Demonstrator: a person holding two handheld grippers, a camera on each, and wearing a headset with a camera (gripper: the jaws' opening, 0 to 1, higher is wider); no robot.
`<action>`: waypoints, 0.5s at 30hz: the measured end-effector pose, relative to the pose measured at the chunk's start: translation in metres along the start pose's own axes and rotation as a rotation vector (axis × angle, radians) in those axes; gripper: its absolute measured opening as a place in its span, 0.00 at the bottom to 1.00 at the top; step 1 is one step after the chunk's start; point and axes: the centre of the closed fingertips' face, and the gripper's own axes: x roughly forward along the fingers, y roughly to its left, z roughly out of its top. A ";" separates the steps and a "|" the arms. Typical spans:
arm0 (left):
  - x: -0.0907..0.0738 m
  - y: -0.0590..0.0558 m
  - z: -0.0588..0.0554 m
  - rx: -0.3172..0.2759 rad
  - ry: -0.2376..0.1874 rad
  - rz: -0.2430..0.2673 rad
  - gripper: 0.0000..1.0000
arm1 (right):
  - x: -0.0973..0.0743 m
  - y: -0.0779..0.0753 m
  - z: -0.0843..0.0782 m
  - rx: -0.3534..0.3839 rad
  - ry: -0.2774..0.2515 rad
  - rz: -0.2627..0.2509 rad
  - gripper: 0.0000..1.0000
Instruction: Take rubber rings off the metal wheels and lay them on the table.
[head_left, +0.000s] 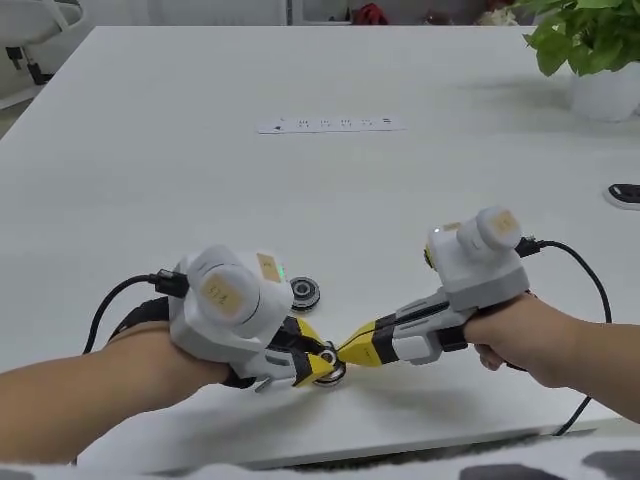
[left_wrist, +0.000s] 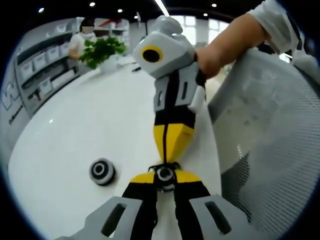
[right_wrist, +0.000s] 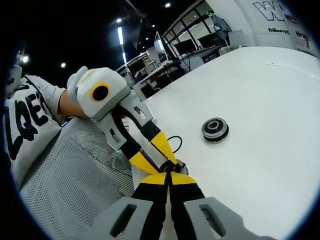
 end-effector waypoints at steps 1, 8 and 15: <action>0.000 0.000 0.000 -0.001 -0.001 0.000 0.11 | 0.000 0.000 0.000 0.000 0.000 0.000 0.00; 0.000 0.000 0.000 -0.002 -0.002 0.001 0.12 | 0.000 0.001 0.000 0.002 -0.004 0.004 0.00; 0.000 0.000 0.000 -0.001 -0.003 0.002 0.12 | 0.000 0.005 0.004 0.005 -0.017 0.020 0.00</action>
